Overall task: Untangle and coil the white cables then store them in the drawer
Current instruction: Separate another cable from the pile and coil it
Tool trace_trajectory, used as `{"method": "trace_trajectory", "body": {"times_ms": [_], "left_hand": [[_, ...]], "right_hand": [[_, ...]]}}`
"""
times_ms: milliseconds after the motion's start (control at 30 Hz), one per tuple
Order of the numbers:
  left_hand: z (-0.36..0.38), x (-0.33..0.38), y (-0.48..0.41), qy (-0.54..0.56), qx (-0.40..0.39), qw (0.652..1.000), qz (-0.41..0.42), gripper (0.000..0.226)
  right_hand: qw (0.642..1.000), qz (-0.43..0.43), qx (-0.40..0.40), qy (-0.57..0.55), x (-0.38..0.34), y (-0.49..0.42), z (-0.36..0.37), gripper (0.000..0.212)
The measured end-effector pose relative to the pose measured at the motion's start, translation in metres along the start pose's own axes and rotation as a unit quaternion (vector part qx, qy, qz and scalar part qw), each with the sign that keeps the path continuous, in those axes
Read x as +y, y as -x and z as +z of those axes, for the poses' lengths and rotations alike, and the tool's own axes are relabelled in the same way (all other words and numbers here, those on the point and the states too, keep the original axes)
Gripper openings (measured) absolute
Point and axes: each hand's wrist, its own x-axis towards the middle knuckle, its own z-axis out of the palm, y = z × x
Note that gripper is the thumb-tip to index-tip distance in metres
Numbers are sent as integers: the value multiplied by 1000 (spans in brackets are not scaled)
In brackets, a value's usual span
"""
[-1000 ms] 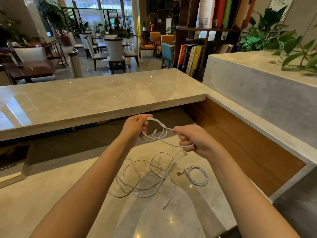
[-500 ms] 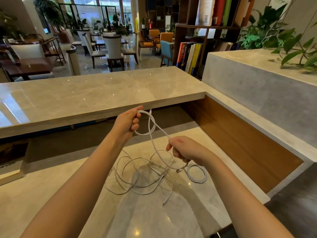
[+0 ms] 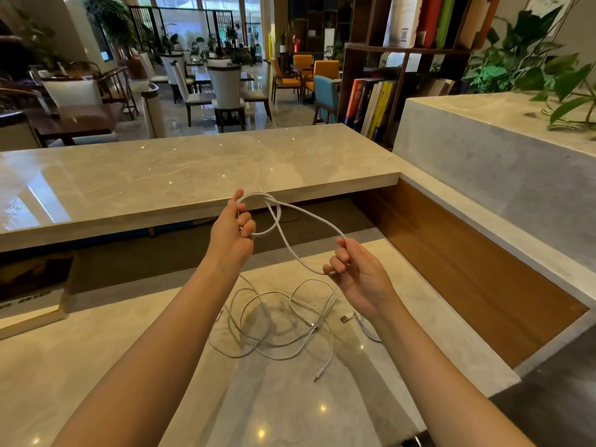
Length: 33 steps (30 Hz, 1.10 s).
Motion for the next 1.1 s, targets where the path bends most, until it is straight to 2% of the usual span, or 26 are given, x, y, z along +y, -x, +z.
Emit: {"method": "trace_trajectory", "body": {"times_ms": [67,133,200,267,400,467,533,600,667,733,833,900,967,1100], "left_hand": [[1,-2,1,-9,8,1000,4,24],[1,2,2,-35,24,999,16,23],[0,9,2,-66,37,997,27,22],[0,14,3,-74,34,996,26,22],[9,6,22,-14,-4,1000,-13,25],[16,-4,36,-17,-23,999,-21,24],[23,-12,45,-41,-35,998,-15,24],[25,-17,51,-86,-45,995,8,26],[23,-21,56,-155,-49,986,38,28],[19,-26,60,-250,-41,964,82,29],[17,-31,62,-347,-14,924,162,28],[18,-32,63,-379,-11,907,185,27],[18,-36,63,-420,-18,888,187,27],[15,-43,62,-469,-8,871,147,27]], "right_hand": [[999,30,-14,8,1,-1,5,19],[987,37,-18,152,-4,-1,6,21],[947,36,-14,318,-8,1,5,23],[908,29,3,417,-8,2,6,24],[834,-27,6,552,6,-2,21,16],[793,-65,-9,605,8,-6,33,18],[772,-87,-14,629,6,-10,44,17],[781,-86,1,618,4,-13,51,13],[811,-82,20,578,3,-13,57,12],[840,-70,17,538,0,-10,61,18],[879,0,-36,476,-6,0,63,35],[883,16,-42,467,-8,4,62,33],[880,-22,-2,475,-9,5,61,23],[876,-65,31,476,-7,5,56,18]]}}
